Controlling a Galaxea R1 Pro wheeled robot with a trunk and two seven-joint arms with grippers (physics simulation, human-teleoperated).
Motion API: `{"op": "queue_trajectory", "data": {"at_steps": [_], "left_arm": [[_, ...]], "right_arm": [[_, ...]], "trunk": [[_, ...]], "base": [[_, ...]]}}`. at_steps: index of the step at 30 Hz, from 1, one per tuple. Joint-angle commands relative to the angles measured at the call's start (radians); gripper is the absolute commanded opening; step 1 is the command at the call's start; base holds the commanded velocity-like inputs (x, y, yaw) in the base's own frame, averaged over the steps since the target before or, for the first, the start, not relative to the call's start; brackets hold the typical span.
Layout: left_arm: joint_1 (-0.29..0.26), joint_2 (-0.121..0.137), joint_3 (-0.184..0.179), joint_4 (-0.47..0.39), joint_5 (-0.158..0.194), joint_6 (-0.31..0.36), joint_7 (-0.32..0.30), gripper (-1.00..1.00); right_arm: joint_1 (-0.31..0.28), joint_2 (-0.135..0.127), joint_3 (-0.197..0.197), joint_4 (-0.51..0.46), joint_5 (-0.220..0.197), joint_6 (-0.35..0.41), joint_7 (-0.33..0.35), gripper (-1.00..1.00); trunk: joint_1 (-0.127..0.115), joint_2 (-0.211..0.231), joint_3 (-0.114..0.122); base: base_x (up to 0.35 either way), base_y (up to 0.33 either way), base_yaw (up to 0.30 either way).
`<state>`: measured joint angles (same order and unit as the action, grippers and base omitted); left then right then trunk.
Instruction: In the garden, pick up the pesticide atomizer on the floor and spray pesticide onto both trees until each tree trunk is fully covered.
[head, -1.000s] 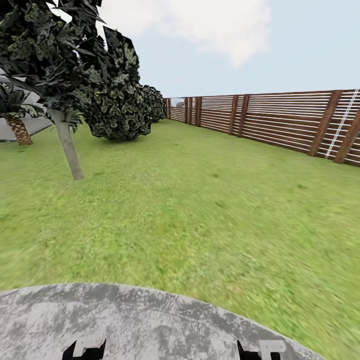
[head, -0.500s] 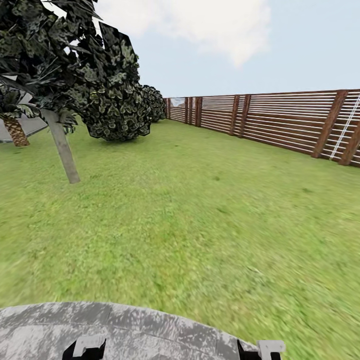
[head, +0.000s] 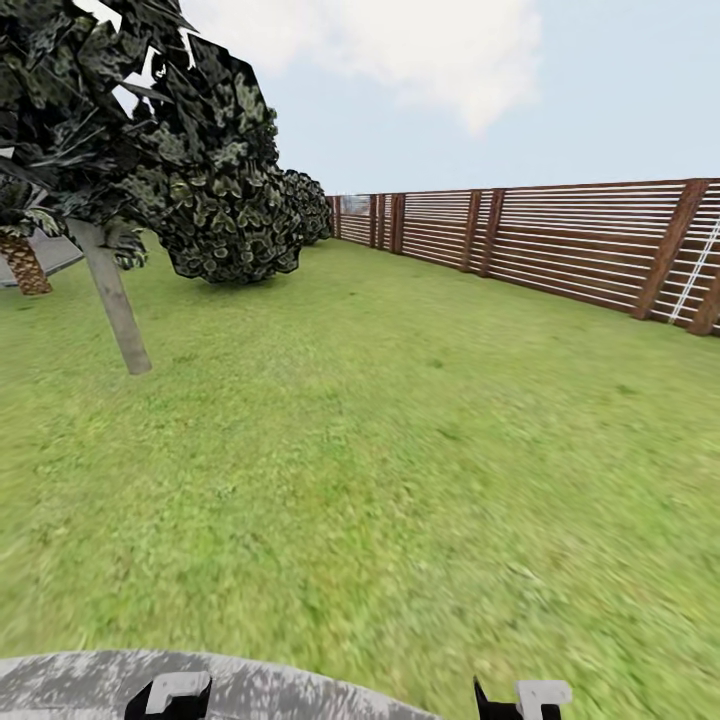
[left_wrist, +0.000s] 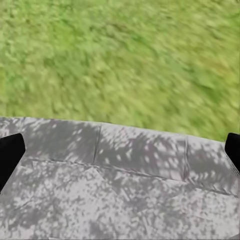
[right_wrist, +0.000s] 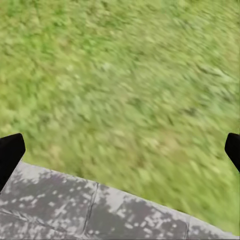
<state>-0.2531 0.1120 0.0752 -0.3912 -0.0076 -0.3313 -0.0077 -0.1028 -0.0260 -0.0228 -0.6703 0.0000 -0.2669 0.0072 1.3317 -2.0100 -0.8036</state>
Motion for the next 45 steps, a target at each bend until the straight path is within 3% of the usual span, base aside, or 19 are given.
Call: {"op": "queue_trajectory", "data": {"at_steps": [1,33,45], "left_arm": [[0.000,0.000,0.000,0.000,0.000,0.000,0.000,1.00],[0.000,-0.001,0.000,0.001,0.000,0.000,0.000,1.00],[0.000,0.000,0.000,0.000,0.001,0.000,0.000,1.00]], "right_arm": [[0.000,0.000,0.000,0.000,0.000,0.000,0.000,1.00],[0.000,-0.009,-0.002,-0.006,0.000,0.000,-0.002,1.00],[0.000,-0.009,-0.002,-0.005,0.000,-0.001,-0.003,1.00]], "trunk": [[0.000,0.000,0.000],[0.000,0.000,0.000],[0.000,0.000,0.000]], "base": [[0.340,0.000,0.000],[0.340,0.000,0.001],[0.340,0.000,0.230]]}}
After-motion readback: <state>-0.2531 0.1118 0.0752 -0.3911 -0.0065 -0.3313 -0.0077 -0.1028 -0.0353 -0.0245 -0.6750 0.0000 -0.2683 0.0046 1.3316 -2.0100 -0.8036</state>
